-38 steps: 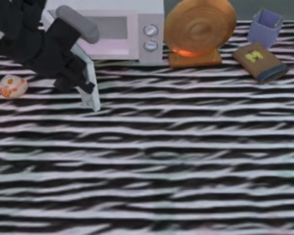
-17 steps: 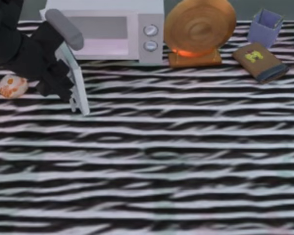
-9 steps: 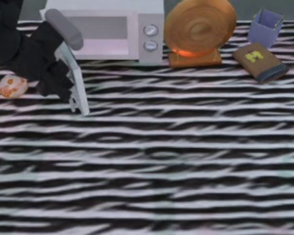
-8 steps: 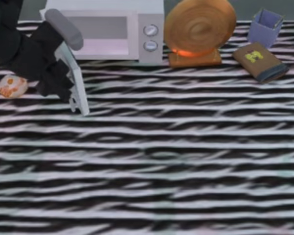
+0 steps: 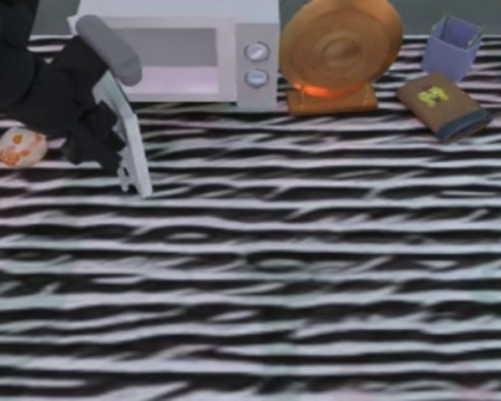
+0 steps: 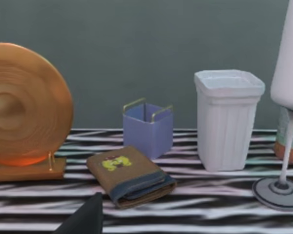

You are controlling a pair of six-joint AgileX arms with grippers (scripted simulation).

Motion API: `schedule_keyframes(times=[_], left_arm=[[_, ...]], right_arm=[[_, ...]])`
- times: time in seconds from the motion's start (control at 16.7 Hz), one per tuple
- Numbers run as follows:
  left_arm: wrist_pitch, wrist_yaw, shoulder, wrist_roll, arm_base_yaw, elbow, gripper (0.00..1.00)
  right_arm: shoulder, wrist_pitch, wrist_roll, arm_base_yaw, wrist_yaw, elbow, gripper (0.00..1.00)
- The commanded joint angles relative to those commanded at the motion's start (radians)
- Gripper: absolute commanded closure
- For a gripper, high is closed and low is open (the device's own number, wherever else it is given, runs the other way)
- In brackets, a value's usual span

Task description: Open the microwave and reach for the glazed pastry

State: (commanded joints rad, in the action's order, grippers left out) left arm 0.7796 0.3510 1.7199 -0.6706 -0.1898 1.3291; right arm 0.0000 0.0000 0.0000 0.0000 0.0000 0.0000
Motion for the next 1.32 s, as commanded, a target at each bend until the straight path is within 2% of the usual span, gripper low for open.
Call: schedule_keyframes(times=[0.18, 0.66, 1.32], left_arm=[[0.013, 0.009, 0.002, -0.035, 0.012, 0.007, 1.0], [0.098, 0.08, 0.014, -0.23, 0.09, 0.031, 1.0], [0.098, 0.08, 0.014, -0.231, 0.09, 0.032, 1.0]], right_arm=[[0.0, 0.0, 0.0, 0.0, 0.0, 0.0, 0.0], [0.0, 0.0, 0.0, 0.0, 0.0, 0.0, 0.0], [0.0, 0.0, 0.0, 0.0, 0.0, 0.0, 0.0]])
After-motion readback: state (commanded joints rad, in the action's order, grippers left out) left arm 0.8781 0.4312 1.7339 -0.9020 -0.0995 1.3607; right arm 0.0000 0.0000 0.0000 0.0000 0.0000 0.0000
